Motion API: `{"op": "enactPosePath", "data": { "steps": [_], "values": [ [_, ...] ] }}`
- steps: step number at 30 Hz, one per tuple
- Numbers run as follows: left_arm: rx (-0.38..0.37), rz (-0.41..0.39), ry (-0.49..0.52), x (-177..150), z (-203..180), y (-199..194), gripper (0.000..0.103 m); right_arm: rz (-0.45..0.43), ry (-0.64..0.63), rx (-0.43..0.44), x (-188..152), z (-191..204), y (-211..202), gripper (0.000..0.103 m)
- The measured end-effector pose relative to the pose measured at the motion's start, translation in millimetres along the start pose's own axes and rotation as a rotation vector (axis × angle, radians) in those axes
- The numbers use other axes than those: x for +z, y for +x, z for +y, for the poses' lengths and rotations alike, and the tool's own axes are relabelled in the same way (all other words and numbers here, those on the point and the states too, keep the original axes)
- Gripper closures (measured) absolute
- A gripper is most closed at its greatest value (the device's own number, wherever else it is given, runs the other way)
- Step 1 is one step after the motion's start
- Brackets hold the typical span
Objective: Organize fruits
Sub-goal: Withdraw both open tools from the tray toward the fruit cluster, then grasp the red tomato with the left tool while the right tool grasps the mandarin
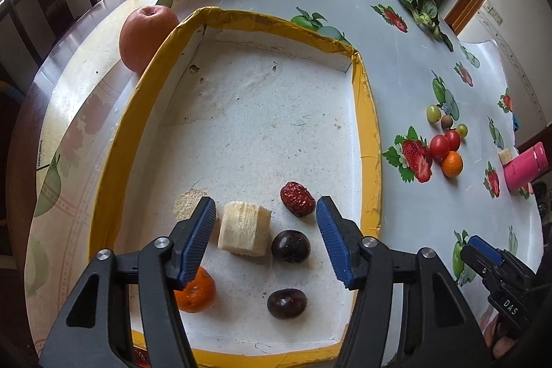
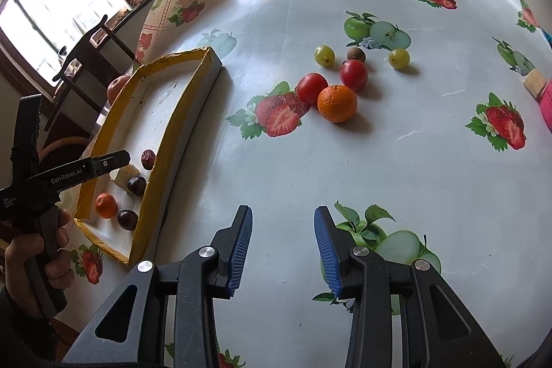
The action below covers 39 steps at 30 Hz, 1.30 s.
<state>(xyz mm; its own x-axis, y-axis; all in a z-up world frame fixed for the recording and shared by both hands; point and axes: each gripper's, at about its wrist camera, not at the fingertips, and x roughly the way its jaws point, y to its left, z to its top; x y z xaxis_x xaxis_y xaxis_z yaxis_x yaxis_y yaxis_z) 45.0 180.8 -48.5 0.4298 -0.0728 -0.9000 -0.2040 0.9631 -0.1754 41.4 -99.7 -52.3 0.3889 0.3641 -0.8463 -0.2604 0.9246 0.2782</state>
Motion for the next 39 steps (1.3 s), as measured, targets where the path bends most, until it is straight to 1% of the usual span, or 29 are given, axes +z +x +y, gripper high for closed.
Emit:
{"op": "enactPosePath", "data": {
  "steps": [6,15,18,22,25,26,29,30,32,33,35,37,39],
  "values": [
    [-0.023,-0.021,0.052,9.0,-29.0,-9.7,0.044,-0.005,0.002,-0.001,1.6,0.4,-0.7,0.064],
    [-0.083,-0.032,0.140,17.2,-83.1,-13.3,0.044,-0.038,0.001,-0.016,12.7,-4.5,-0.3,0.064],
    [-0.089,-0.028,0.159,20.1,-98.4,-9.7,0.044,-0.058,0.001,-0.029,24.0,-9.4,7.2,0.064],
    [-0.096,-0.014,0.177,24.5,-116.9,-0.3,0.044,-0.081,0.008,-0.040,47.4,-18.6,22.6,0.064],
    [-0.093,0.000,0.195,28.0,-131.2,10.5,0.044,-0.073,0.008,-0.043,64.7,-23.2,39.3,0.065],
    [-0.092,0.007,0.201,29.3,-135.9,14.2,0.043,-0.070,0.006,-0.048,69.3,-24.6,44.7,0.063],
    [-0.098,0.020,0.222,33.2,-150.7,24.9,0.043,-0.079,0.006,-0.058,78.9,-31.7,53.8,0.068],
    [-0.097,0.024,0.228,34.7,-155.2,28.7,0.043,-0.083,0.005,-0.062,80.4,-34.9,53.4,0.081],
    [-0.107,0.036,0.233,38.7,-166.1,38.3,0.043,-0.087,0.019,-0.039,80.1,-43.5,48.5,0.087],
    [-0.110,0.040,0.234,40.9,-171.2,43.6,0.043,-0.096,0.022,-0.042,78.4,-46.9,44.1,0.090],
    [-0.107,0.053,0.234,46.5,-181.5,56.4,0.043,-0.100,0.033,-0.042,74.8,-54.6,38.3,0.089],
    [-0.106,0.067,0.230,52.3,-188.6,68.3,0.043,-0.090,0.051,-0.036,73.3,-62.5,38.0,0.081],
    [-0.096,0.069,0.227,57.8,-193.1,78.0,0.043,-0.079,0.071,-0.013,73.4,-69.2,38.8,0.072]
  ]
}}
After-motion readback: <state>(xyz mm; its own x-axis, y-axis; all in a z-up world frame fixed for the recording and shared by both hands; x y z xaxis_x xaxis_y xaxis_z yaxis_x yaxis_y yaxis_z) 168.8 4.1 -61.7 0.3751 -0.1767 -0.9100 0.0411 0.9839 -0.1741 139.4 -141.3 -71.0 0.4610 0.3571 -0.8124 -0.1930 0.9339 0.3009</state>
